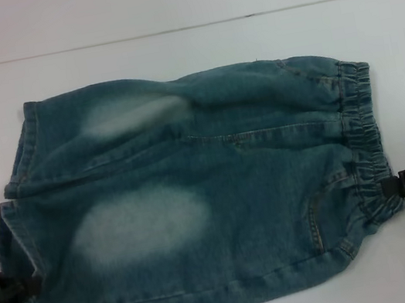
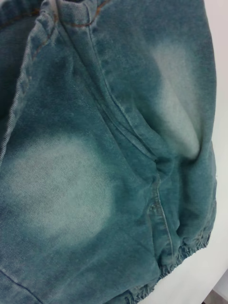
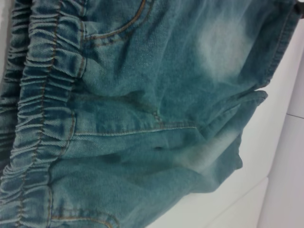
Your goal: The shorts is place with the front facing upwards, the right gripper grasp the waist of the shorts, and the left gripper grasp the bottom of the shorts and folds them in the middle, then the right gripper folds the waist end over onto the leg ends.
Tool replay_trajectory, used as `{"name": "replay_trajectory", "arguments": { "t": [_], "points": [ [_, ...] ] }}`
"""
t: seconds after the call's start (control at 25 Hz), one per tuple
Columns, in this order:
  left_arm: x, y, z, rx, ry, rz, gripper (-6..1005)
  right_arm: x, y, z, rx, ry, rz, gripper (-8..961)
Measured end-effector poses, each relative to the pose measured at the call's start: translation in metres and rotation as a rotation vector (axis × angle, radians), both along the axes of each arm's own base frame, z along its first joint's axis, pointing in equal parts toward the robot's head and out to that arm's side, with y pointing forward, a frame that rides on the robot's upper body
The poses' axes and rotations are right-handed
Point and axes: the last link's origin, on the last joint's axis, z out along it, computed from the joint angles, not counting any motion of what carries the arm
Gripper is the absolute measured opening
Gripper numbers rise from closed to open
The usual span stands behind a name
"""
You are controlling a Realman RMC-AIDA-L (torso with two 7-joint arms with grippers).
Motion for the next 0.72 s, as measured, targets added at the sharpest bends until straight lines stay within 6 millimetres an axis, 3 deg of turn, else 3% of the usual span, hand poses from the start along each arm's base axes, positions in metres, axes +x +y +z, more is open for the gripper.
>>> {"name": "replay_trajectory", "arguments": {
  "t": [0.2,0.4,0.72],
  "points": [
    [0.0009,0.001,0.0011,0.004,0.002,-0.005,28,-0.0013,0.0018,-0.0028,-0.006,-0.013,0.011,438],
    [0.0019,0.0022,0.0011,0.005,0.002,-0.008,28,-0.0032,0.0039,-0.003,-0.003,-0.016,0.026,196],
    [0.003,0.0037,0.0005,0.005,-0.002,-0.013,29,-0.0037,0.0045,-0.0013,0.012,-0.005,0.03,15]
  ]
}}
